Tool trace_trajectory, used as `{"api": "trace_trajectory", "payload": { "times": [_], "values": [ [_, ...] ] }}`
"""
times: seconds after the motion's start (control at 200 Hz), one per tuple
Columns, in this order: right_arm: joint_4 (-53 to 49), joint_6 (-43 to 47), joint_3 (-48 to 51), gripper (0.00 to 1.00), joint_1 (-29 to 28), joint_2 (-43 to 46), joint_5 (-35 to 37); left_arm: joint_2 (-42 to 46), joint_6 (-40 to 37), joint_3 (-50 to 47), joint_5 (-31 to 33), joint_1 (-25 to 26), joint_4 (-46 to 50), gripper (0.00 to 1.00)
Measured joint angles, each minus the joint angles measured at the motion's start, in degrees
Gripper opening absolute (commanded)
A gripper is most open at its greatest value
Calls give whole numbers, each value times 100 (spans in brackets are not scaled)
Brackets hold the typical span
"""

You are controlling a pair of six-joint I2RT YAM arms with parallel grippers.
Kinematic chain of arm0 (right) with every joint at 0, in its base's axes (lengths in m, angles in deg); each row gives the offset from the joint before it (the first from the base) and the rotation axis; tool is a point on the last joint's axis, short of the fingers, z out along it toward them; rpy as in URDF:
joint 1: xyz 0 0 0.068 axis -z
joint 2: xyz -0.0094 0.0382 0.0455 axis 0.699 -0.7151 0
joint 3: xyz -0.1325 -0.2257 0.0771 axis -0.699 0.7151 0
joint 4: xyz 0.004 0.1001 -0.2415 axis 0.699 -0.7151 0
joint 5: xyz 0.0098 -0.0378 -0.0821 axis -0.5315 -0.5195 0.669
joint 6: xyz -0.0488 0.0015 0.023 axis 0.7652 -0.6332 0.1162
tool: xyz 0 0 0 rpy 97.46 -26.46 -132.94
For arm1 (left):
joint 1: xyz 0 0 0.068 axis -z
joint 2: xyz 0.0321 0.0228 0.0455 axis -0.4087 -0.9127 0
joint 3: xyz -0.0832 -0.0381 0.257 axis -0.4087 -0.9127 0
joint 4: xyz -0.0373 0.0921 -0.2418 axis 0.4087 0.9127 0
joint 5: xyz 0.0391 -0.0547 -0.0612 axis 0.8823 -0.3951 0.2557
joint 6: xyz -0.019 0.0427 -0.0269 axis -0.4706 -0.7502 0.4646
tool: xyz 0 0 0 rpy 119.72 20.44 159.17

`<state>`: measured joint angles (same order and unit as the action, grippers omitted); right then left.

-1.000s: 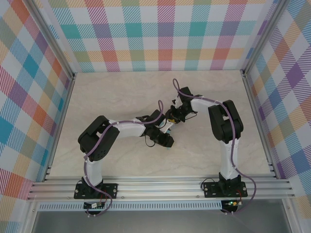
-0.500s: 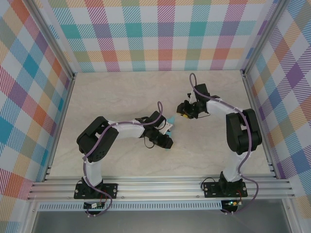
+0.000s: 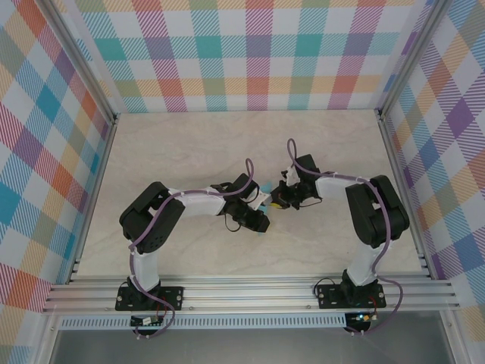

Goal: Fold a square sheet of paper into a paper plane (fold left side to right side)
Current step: Fold the wing for the fifth time at the center of the table.

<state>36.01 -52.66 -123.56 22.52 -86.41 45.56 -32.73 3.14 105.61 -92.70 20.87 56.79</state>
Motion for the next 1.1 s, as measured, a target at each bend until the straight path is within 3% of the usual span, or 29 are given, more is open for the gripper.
{"api": "trace_trajectory", "payload": {
  "times": [0.22,0.485,1.1],
  "values": [
    [197,-72,-90,0,-155,-363,-17,11,72,-13,20,4,22,25],
    [-125,219,-678,1,-111,-732,483,31,232,-22,61,0,22,25],
    [-695,778,-1604,3,11,-1200,885,103,127,-125,197,13,-160,25]
  ]
}}
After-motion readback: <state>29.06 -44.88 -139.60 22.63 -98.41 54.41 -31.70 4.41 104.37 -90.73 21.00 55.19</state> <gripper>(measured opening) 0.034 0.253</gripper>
